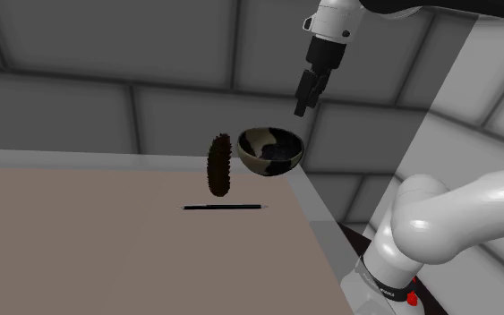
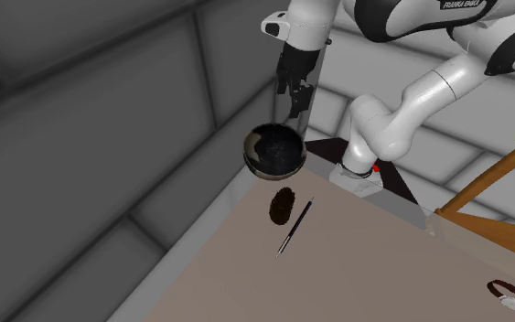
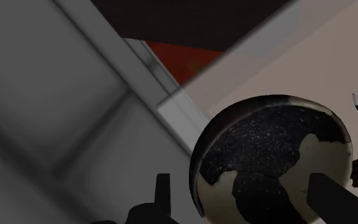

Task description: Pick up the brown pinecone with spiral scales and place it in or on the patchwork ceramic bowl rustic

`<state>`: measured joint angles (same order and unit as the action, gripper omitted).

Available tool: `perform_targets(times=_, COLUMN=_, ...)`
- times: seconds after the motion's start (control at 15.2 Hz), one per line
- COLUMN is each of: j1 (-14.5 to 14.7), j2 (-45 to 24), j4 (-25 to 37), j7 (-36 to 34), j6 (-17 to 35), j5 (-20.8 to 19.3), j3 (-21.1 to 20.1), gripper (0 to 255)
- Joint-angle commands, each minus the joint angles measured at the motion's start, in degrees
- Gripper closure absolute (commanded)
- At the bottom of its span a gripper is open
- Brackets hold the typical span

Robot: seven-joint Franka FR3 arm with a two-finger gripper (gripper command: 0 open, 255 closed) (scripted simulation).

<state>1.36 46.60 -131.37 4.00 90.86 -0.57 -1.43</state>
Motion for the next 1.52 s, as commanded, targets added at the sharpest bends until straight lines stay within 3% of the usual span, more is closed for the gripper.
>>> perform_targets(times=0.0, j1=0.00, j2=0.00, j4=0.00, j7=0.00, j6=0.00, j5=0.00, j3=0.00, gripper=0)
perform_targets(times=0.66, j1=3.82, j2=-11.09, j4=7.76, j7=-9.78, j6=1.46, j5=4.14, j3=-12.54, gripper=0)
perform_targets(times=1.19, j1=5.51, j2=-23.26, j4=17.78, j7=-18.27, j6=1.76, j5=3.87, j3=-22.64, gripper=0)
perform_targets(times=1.45, j1=5.75, j2=-24.12, j4=16.18, j7=-19.00, j6=4.00, j5=3.77, j3=-23.54, gripper=0)
